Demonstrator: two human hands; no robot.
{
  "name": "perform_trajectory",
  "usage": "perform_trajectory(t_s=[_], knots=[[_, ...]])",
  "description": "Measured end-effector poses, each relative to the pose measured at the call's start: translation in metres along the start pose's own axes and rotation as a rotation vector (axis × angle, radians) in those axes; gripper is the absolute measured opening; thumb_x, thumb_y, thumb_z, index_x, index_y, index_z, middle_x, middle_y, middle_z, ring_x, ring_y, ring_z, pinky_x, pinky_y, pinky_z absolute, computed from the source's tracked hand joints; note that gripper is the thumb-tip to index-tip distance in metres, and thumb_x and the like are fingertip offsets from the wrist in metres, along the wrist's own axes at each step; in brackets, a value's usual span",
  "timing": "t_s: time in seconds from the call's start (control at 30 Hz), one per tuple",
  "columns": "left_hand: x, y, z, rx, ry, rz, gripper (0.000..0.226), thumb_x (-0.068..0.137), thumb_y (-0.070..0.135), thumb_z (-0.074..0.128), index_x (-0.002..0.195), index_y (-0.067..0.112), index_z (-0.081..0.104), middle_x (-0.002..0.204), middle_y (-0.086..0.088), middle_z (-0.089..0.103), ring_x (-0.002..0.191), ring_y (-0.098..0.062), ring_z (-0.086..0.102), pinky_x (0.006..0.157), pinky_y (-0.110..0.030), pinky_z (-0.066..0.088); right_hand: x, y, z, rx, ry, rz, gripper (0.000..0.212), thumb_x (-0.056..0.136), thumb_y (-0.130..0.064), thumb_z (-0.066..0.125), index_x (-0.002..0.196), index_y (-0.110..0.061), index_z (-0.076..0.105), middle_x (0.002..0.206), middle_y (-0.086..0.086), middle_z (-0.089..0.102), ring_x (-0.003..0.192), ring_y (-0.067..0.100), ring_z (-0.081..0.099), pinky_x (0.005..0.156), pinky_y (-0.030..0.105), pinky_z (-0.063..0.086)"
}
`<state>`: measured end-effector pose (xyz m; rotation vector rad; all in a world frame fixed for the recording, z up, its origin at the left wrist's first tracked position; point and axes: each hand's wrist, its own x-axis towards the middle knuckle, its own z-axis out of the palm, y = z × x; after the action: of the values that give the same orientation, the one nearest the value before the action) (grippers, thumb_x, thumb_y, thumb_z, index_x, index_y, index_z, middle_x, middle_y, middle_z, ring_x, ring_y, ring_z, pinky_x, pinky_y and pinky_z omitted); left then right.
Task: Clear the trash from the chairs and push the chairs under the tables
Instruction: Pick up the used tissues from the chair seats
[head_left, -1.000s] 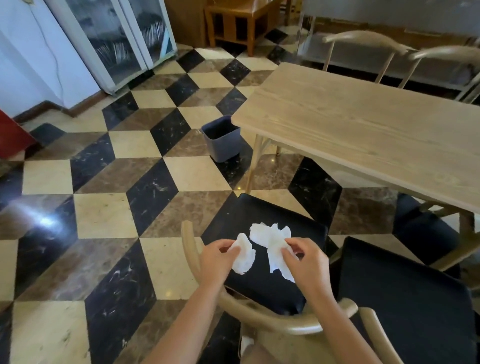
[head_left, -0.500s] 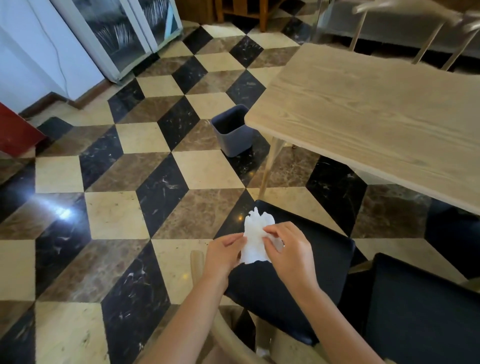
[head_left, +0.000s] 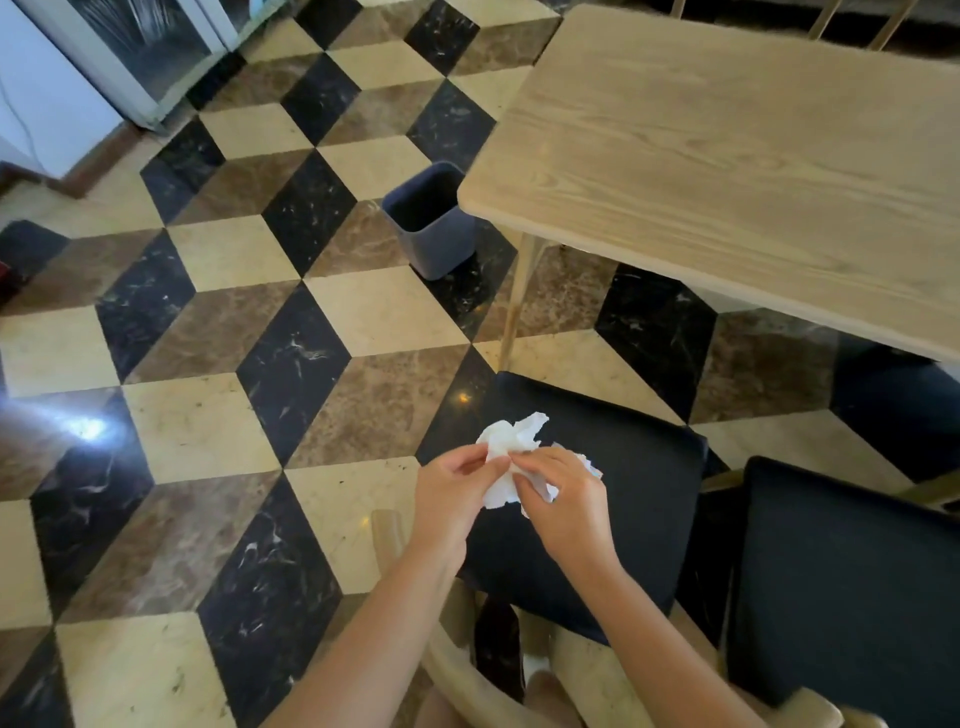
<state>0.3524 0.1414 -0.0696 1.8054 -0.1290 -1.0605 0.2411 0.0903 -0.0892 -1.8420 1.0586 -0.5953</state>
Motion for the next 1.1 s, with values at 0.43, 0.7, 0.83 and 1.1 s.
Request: perform_trajectory(t_s=[0.43,0.7,0.83,1.1], knots=[[0.081,-0.084,0.016,-0.063,0.271,-0.245,0.013,0.079,0.015,0.064,0.069,0.009,0.059,0.072,-0.009,0.050,0.069,-0.023,0.043,0.057,-0.026,0.032,0.031,0.192,0.022,-0.264,-0.015,0.417,0.028,0.084,-0.015,0.067,0.112,-0.013,0.064,0.111,0.004,0.065,0.100,0.022,0.060,0.087,0.037,0.053],[0.109,-0.119,0.025,-0.092,0.325,-0.343,0.036,0.077,0.010,0.065,0.048,0.024,0.048,0.071,-0.008,0.044,0.073,-0.022,0.040,0.071,-0.032,0.035,0.067,0.286,0.088,-0.728,-0.385,0.301,0.039,0.092,-0.020,0.056,0.130,-0.017,0.050,0.135,0.000,0.050,0.124,0.021,0.041,0.084,0.036,0.052],[0.110,-0.129,0.023,-0.069,0.341,-0.348,0.049,0.078,0.011,0.066,0.034,0.031,0.058,0.065,0.003,0.051,0.073,-0.017,0.049,0.075,-0.032,0.043,0.065,0.304,0.104,-0.840,-0.446,0.289,0.038,0.090,-0.014,0.056,0.127,-0.016,0.049,0.128,-0.001,0.051,0.115,0.021,0.044,0.074,0.034,0.053],[0.093,-0.123,0.024,-0.113,0.367,-0.317,0.032,0.078,0.011,0.067,0.049,0.025,0.064,0.075,0.002,0.061,0.077,-0.016,0.057,0.079,-0.030,0.046,0.067,0.276,0.087,-0.797,-0.322,0.283,0.018,0.081,0.009,0.050,0.077,-0.007,0.057,0.093,0.009,0.060,0.083,0.022,0.051,0.058,0.031,0.043]])
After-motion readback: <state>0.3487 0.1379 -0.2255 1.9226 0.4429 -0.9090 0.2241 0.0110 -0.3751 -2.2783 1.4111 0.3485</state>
